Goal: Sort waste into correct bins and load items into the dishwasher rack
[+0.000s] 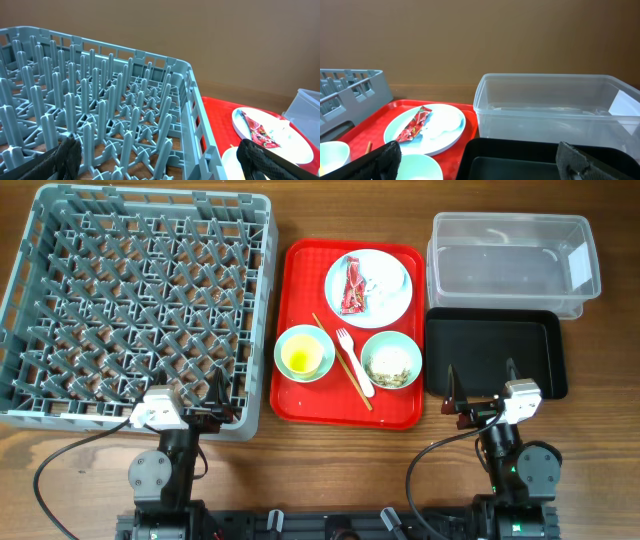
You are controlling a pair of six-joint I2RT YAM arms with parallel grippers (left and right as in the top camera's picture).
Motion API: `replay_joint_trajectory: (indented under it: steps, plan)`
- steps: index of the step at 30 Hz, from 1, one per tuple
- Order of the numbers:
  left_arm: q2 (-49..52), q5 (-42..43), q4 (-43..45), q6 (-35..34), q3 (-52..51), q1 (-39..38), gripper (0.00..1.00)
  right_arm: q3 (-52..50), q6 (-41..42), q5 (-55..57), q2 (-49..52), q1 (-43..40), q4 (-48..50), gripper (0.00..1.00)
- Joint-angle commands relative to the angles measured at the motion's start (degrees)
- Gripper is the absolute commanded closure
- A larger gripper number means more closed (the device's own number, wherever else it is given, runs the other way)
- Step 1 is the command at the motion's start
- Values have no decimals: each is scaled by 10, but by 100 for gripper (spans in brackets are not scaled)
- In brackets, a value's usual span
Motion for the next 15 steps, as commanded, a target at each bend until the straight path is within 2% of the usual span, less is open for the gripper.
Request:
replay_joint_trajectory:
  steps: [1,15]
  plan:
    - [-4,5,-3,9,-3,5,0,0,-7,7,1,4,2,0]
    - [-4,5,-3,9,-3,5,0,0,-7,7,1,4,2,0]
